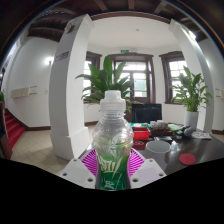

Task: Pour water

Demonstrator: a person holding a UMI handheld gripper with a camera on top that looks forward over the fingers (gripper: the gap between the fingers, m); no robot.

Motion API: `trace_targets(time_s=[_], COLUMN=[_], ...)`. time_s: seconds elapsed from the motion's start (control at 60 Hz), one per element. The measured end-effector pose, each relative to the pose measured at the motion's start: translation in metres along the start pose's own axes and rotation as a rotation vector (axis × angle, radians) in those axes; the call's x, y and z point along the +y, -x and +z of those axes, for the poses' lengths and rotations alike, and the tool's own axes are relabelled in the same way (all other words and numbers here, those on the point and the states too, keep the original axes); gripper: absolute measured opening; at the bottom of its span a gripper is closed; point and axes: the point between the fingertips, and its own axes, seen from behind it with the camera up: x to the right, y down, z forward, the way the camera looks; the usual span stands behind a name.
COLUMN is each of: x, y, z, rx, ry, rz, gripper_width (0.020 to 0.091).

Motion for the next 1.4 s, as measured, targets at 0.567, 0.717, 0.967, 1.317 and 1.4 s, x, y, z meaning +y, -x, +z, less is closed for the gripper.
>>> trace_targets(time_s=[0.567,0.717,0.967,1.317,1.4], x=[-0.073,-0.083,-0.082,-0.072,-0.081], y=[0.005,-0.025,-0.049,-0.039,-0.032], z=[0.060,0.063,0.071,0.077,0.080], rx=[-0.100,-0.088,-0.082,-0.076,-0.081], ry=[-0.133,-0.238,-0.309,-0.265,-0.217], rz=[1.282,1.643,1.992,2.033,1.876], gripper_width=[0.0346,0.0344,0.0342,0.0341,0.0341])
